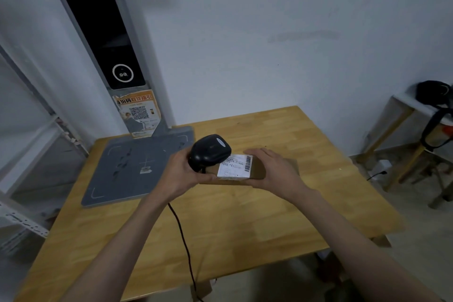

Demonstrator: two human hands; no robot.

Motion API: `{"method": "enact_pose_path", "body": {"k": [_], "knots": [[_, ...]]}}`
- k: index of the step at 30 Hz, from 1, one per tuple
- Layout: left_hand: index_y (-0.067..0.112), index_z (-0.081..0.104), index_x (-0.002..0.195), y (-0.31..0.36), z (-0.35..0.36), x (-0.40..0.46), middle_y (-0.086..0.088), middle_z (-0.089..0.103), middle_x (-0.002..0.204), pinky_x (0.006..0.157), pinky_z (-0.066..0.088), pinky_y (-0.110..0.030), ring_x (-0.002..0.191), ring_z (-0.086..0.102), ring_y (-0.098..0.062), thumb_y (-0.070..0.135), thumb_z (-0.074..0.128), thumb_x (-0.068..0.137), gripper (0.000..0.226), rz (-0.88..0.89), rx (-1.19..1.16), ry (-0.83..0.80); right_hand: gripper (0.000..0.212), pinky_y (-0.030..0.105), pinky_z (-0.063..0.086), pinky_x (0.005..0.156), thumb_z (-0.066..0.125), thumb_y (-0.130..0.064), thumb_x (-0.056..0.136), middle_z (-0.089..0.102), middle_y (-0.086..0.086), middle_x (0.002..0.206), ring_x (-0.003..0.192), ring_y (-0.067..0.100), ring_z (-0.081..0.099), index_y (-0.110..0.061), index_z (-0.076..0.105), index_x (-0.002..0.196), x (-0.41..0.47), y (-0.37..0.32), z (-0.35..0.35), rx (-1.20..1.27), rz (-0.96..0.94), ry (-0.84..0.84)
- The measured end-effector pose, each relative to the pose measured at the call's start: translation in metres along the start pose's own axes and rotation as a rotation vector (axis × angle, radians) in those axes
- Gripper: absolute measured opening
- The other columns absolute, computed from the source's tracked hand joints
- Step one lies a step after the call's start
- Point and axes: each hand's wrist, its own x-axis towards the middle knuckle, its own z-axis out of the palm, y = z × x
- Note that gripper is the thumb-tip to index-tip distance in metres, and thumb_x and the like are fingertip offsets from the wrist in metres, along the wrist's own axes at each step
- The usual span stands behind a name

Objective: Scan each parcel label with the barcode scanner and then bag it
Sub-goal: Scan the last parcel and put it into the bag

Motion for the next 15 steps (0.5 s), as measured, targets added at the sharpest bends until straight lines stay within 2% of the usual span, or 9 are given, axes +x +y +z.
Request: {"method": "enact_pose_path", "body": {"k": [4, 8, 12, 15], "knots": [[0.026, 0.062, 0.124, -0.008, -0.006, 0.001, 0.014, 0.070, 0.109, 0.078, 0.046, -0.009, 0.101, 0.061, 0.009, 0.013, 0.094, 0.058, 0.074, -0.025, -0.055, -0.006, 0.072, 0.035, 0.041, 0.098, 0.081, -0.037, 0.075, 0.056, -0.011, 0.128, 0.118, 0.016, 0.052, -0.029, 0.048, 0.138, -0.002, 0.021, 0.000, -0.050, 0.055, -0.055], [0.028, 0.060, 0.125, -0.011, -0.003, 0.001, 0.019, 0.067, 0.108, 0.073, 0.044, -0.005, 0.098, 0.059, 0.012, 0.012, 0.093, 0.060, 0.075, -0.047, -0.020, -0.027, 0.067, 0.036, 0.043, 0.096, 0.082, -0.030, 0.073, 0.058, -0.009, 0.125, 0.114, 0.018, 0.053, -0.028, 0.054, 0.134, -0.001, 0.025, 0.005, -0.044, 0.038, -0.031], [0.028, 0.061, 0.124, -0.014, -0.004, 0.004, 0.013, 0.067, 0.110, 0.079, 0.043, -0.015, 0.101, 0.059, -0.002, 0.017, 0.092, 0.064, 0.068, -0.059, 0.015, -0.045, 0.065, 0.034, 0.036, 0.097, 0.080, -0.021, 0.071, 0.054, -0.008, 0.126, 0.116, 0.017, 0.047, -0.030, 0.054, 0.130, -0.004, 0.025, 0.009, -0.179, -0.014, 0.046], [0.026, 0.065, 0.123, -0.012, -0.006, 0.009, 0.012, 0.071, 0.107, 0.084, 0.049, -0.026, 0.099, 0.063, -0.004, 0.023, 0.091, 0.066, 0.063, -0.065, 0.031, -0.070, 0.065, 0.038, 0.034, 0.098, 0.084, -0.019, 0.064, 0.054, 0.000, 0.122, 0.114, 0.023, 0.047, -0.026, 0.056, 0.122, -0.009, 0.028, 0.015, -0.369, -0.069, 0.097]]}}
